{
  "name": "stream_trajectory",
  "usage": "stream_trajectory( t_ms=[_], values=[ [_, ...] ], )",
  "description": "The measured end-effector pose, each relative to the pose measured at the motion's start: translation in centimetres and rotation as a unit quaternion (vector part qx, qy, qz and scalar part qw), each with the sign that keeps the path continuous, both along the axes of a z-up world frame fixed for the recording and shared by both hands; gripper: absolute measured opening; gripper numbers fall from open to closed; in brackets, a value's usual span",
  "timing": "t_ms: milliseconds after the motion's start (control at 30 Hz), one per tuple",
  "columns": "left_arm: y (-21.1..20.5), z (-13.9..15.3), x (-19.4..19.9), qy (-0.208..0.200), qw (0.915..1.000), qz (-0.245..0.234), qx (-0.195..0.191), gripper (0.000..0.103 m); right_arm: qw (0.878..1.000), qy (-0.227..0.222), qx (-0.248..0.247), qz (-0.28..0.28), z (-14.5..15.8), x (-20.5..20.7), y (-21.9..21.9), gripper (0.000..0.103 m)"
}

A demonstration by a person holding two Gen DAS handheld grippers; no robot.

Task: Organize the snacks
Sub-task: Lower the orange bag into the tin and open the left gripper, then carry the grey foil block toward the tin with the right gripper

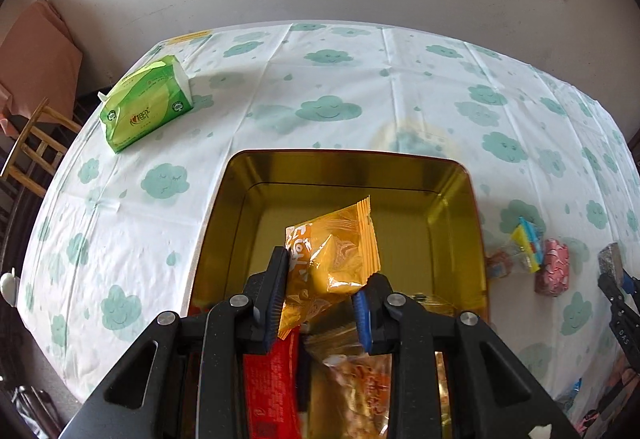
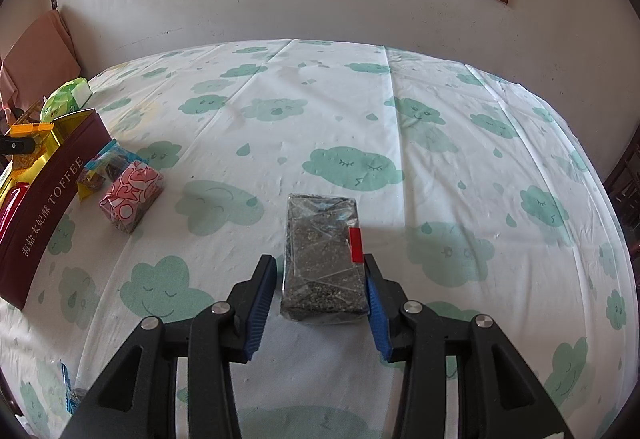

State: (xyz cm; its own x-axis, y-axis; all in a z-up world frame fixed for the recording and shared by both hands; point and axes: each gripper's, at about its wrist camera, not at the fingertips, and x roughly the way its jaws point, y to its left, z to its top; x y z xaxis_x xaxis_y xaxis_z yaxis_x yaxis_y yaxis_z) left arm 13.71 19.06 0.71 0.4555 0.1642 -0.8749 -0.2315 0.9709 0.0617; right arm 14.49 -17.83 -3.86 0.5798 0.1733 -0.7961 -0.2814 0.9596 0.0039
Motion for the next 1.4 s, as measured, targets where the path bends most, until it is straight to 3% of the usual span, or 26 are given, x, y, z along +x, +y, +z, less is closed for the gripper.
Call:
stream_trajectory(
  t_ms=[500, 633, 867, 1167, 1400],
  values=[
    [1.9, -3.0, 0.7, 0.021, 0.9997, 0.003, 0.009, 0.027, 1.000, 0.000, -0.001, 0.000, 0.0, 0.0, 0.1, 0.043],
    [1.8, -3.2, 0.8, 0.021, 0.9996, 0.000, 0.020, 0.031, 1.000, 0.000, -0.001, 0.000, 0.0, 0.0, 0.1, 0.043],
    [2.4, -3.2, 0.5, 0.022, 0.9997, 0.006, 0.007, 0.034, 1.000, 0.000, -0.001, 0.000, 0.0, 0.0, 0.1, 0.043],
    [2.1, -1.6, -1.1, 0.000, 1.0000, 0.007, 0.000, 0.051, 1.000, 0.000, -0.001, 0.000, 0.0, 0.0, 0.1, 0.043],
    [0.9, 1.0, -4.6, -0.033, 0.9994, 0.011, 0.004, 0.064, 1.000, 0.002, -0.003, 0.001, 0.0, 0.0, 0.2, 0.043]
  ],
)
